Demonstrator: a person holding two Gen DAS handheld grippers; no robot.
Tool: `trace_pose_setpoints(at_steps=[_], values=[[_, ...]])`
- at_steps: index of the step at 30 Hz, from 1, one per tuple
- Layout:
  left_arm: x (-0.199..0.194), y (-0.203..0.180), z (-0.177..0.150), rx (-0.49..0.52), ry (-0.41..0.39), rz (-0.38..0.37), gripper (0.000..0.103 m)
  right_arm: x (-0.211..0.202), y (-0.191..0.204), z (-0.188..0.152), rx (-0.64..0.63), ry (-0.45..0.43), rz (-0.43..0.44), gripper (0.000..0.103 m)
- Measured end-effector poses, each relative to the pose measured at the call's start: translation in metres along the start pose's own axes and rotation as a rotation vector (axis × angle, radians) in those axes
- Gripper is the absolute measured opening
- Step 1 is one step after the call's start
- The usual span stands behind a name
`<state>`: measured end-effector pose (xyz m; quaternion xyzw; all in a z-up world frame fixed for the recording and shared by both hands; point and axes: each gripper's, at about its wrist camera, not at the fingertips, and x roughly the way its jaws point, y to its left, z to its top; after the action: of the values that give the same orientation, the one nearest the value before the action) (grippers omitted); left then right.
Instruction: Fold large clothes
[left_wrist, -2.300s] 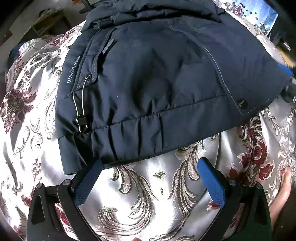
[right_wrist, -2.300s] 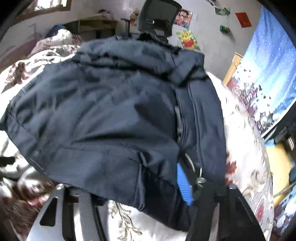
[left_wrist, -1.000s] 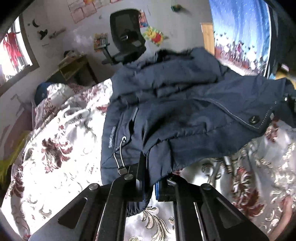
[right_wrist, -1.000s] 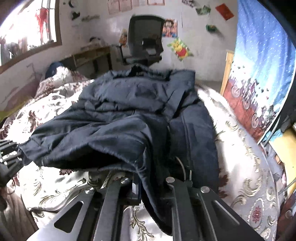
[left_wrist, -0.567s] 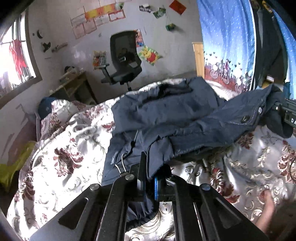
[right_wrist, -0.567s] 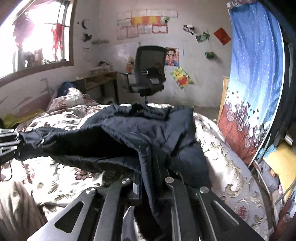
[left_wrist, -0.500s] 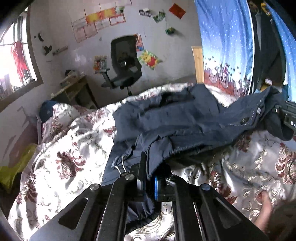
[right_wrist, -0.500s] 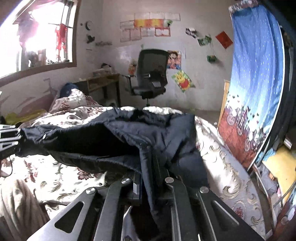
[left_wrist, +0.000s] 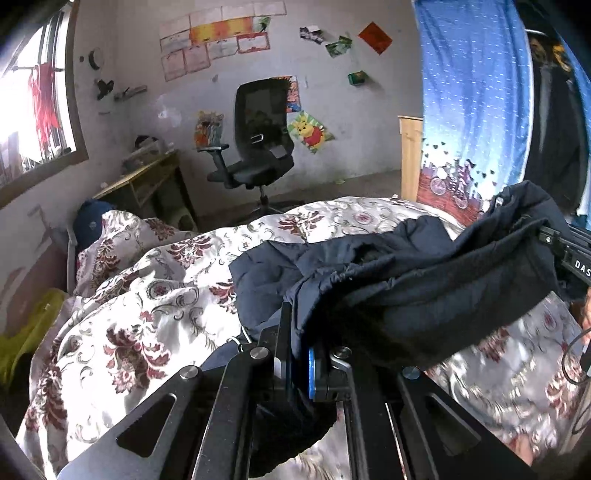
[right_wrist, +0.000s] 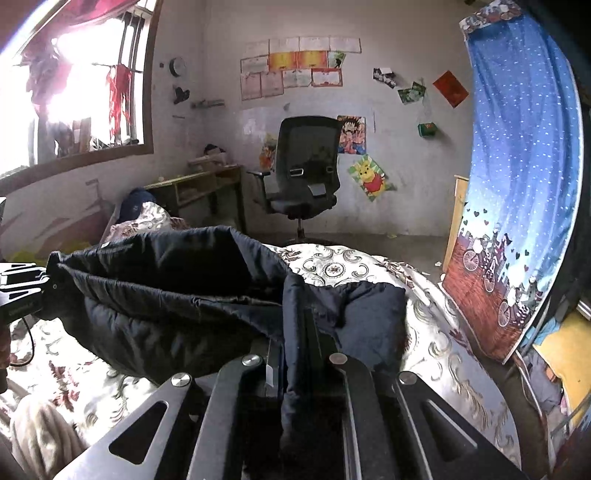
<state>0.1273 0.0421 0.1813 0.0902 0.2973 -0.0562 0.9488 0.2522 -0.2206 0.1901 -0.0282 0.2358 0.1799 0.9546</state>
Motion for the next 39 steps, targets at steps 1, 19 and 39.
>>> trace_pose_setpoints(at_steps=[1,19,39], values=[[0.008,0.003,0.005,-0.007,0.001,0.003,0.004,0.01,0.001,0.005,-0.012,0.003,-0.008,0.007],[0.177,0.04,0.053,-0.146,0.098,0.009,0.004,0.174,-0.036,0.016,0.048,0.095,-0.064,0.008],[0.257,0.05,0.05,-0.158,0.204,0.033,0.023,0.241,-0.072,0.005,0.109,0.123,-0.057,0.061]])
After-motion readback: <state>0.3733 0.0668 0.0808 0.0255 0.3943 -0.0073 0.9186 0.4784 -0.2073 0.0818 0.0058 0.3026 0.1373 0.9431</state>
